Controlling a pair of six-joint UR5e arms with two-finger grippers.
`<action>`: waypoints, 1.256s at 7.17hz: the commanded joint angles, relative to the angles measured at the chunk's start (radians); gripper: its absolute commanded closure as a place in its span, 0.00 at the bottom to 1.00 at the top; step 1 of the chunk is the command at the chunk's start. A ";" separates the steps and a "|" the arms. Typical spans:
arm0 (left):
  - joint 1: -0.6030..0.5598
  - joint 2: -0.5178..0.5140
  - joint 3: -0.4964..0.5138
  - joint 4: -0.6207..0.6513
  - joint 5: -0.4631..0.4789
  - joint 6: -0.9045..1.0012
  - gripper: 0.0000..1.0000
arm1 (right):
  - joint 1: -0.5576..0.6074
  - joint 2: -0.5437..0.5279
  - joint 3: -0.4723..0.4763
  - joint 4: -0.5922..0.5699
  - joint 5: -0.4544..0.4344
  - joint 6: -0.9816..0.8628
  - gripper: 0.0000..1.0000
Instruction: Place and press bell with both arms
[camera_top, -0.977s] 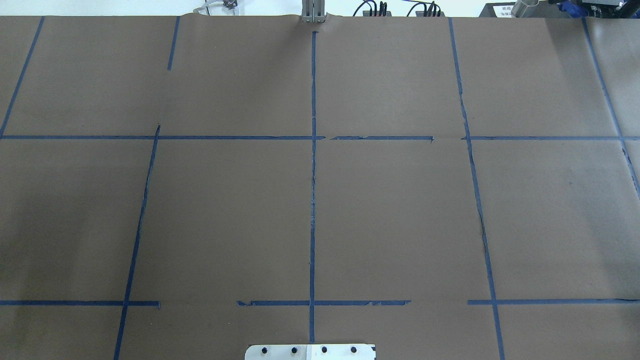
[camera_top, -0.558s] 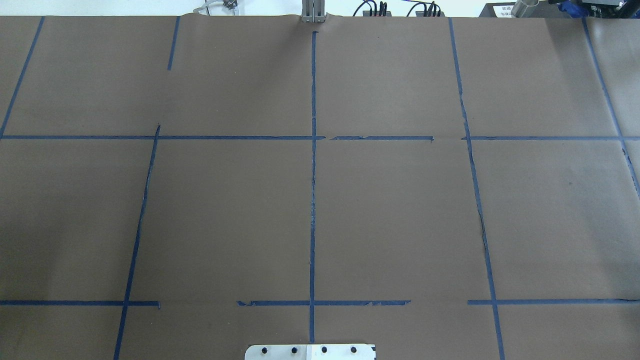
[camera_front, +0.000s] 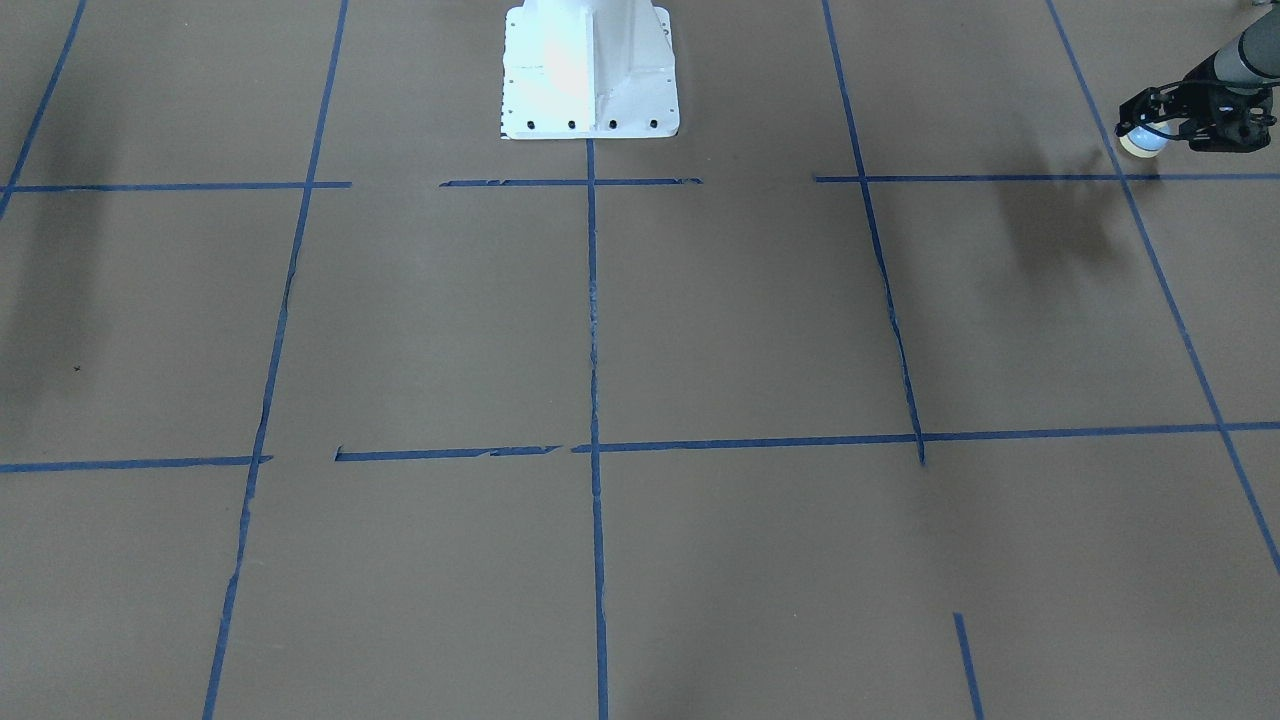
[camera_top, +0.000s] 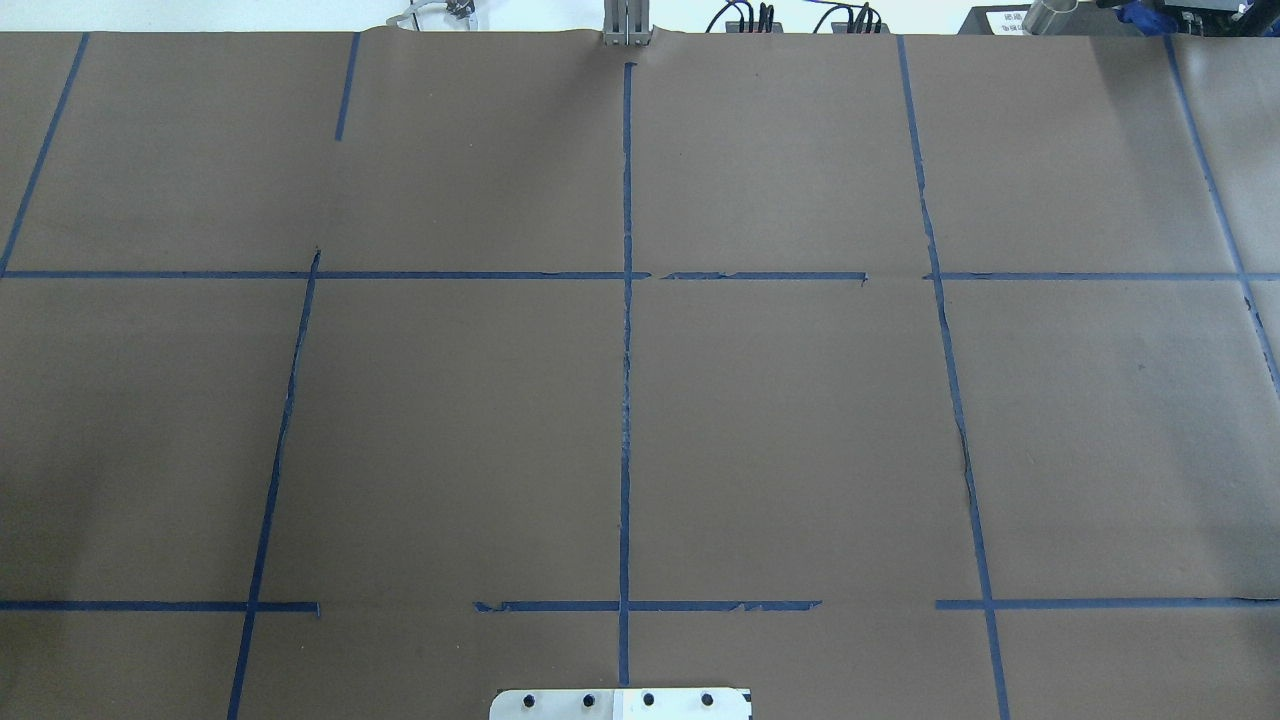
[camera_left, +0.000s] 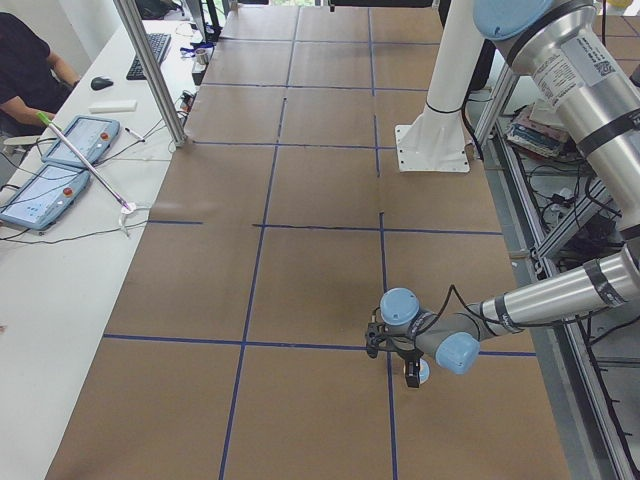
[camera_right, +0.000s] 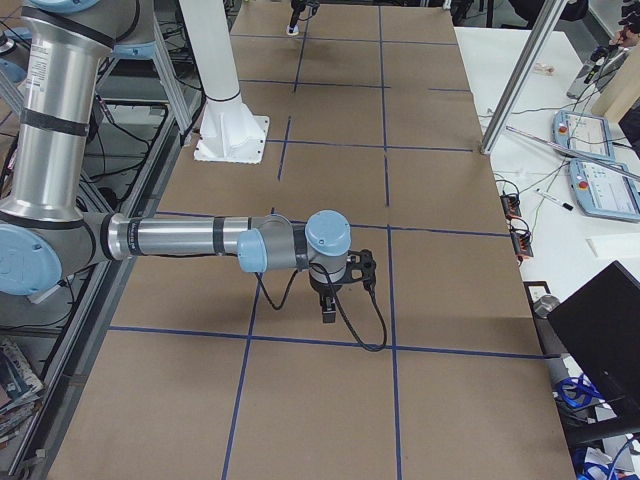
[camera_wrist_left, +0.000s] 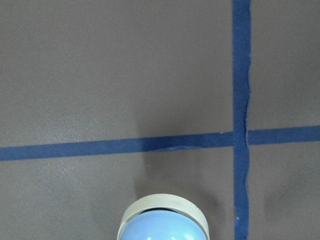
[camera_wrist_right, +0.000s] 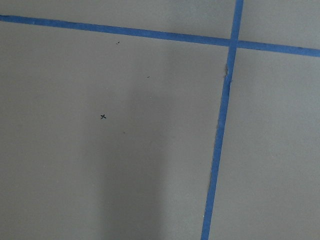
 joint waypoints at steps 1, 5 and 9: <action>0.006 -0.009 0.013 0.000 0.002 0.000 0.00 | -0.001 0.000 0.000 0.000 0.000 -0.001 0.00; 0.007 -0.025 0.047 -0.002 0.002 0.003 0.03 | -0.001 0.000 -0.005 0.048 0.000 0.007 0.00; 0.007 -0.025 0.047 -0.017 -0.004 0.003 0.66 | -0.003 0.000 -0.005 0.051 0.000 0.005 0.00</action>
